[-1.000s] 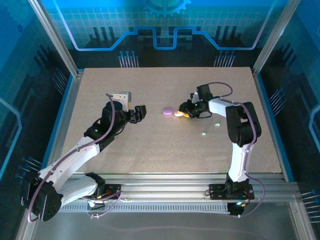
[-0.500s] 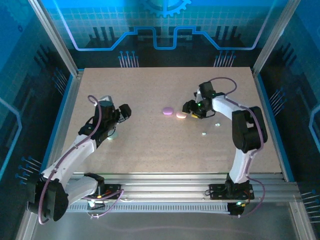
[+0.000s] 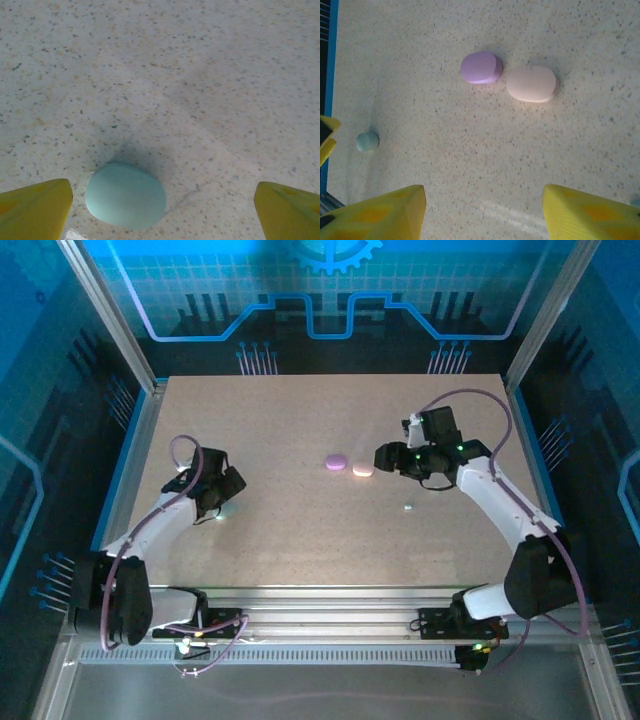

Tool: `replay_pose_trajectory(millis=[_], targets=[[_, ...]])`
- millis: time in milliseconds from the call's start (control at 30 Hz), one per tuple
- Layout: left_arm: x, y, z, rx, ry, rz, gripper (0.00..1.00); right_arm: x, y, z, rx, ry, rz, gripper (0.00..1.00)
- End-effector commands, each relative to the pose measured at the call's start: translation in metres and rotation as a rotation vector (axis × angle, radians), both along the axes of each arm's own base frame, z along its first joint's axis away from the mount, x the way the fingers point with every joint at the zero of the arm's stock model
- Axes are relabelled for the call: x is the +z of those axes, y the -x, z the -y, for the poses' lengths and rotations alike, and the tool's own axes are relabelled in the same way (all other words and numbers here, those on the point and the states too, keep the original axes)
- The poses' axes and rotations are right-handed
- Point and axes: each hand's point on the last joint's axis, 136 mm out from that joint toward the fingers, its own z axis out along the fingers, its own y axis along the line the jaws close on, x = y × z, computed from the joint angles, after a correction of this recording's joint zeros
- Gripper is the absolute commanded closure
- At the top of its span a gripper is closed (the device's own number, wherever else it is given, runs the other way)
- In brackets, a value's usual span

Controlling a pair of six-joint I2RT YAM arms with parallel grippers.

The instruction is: Insert wireless bluetooth earbuds into charging case

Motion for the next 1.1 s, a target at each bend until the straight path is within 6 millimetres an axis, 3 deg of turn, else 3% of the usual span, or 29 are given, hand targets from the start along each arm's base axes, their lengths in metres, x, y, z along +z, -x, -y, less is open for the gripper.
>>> replay_pose_trajectory(millis=[0, 400, 633, 1067], targets=[[-0.008, -0.006, 0.0, -0.046, 0.049, -0.033, 0.05, 0.004, 0.019, 0.003, 0.0, 0.005, -0.011, 0.36], [-0.036, 0.002, 0.0, -0.152, 0.003, -0.242, 0.05, -0.005, 0.029, 0.0, 0.005, -0.025, -0.051, 0.35], [-0.045, 0.006, 0.0, -0.204, -0.035, -0.323, 0.14, -0.007, 0.03, -0.003, 0.014, -0.034, -0.067, 0.35], [-0.062, 0.013, 0.01, -0.279, -0.051, -0.405, 0.23, -0.014, 0.032, -0.005, 0.03, -0.026, -0.099, 0.35]])
